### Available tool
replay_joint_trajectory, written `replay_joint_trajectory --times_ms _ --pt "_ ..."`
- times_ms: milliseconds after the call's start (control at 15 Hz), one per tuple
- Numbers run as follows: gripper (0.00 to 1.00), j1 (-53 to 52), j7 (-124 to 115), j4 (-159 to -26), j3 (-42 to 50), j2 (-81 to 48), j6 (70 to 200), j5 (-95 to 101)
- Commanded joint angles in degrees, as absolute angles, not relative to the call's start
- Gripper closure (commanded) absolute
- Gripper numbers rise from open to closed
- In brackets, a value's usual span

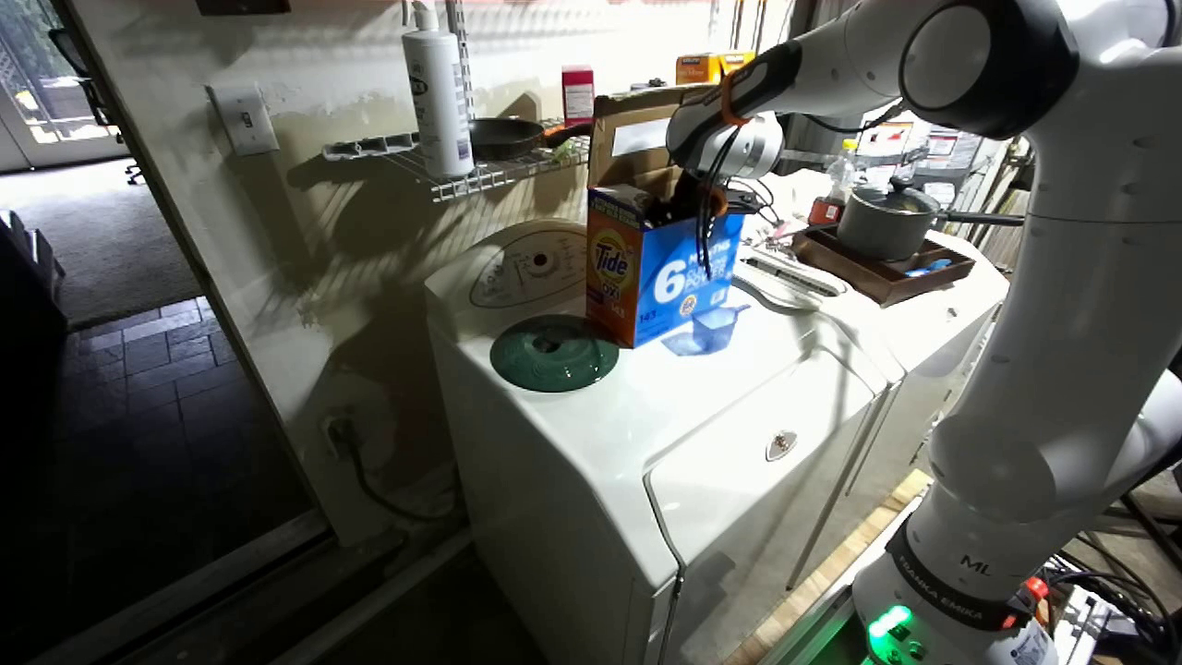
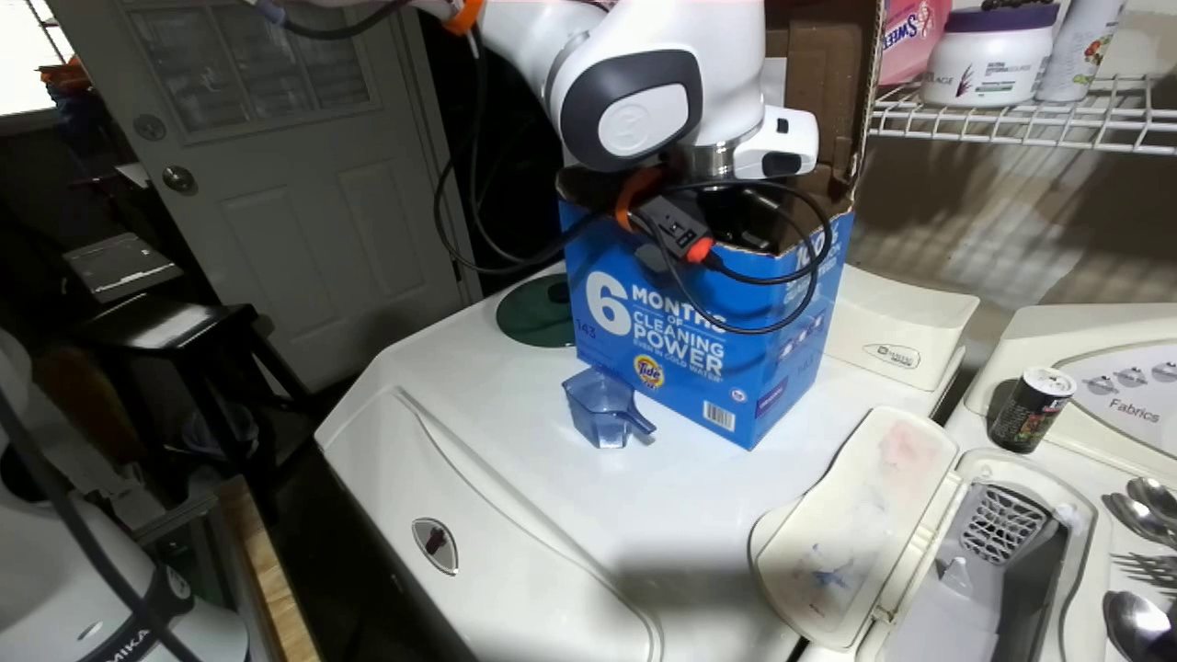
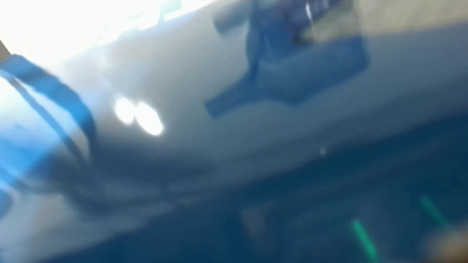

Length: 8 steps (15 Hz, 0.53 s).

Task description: Take out the scooper from the box

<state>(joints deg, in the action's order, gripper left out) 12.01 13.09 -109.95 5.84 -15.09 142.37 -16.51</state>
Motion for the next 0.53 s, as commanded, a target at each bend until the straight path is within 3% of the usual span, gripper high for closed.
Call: replay_joint_trajectory --times_ms 0,467 --pt "0.00 12.9 14.5 -108.3 4.8 -16.6 142.3 -17.6" --pt "0.00 12.9 14.1 -108.2 4.8 -17.3 141.9 -17.1"
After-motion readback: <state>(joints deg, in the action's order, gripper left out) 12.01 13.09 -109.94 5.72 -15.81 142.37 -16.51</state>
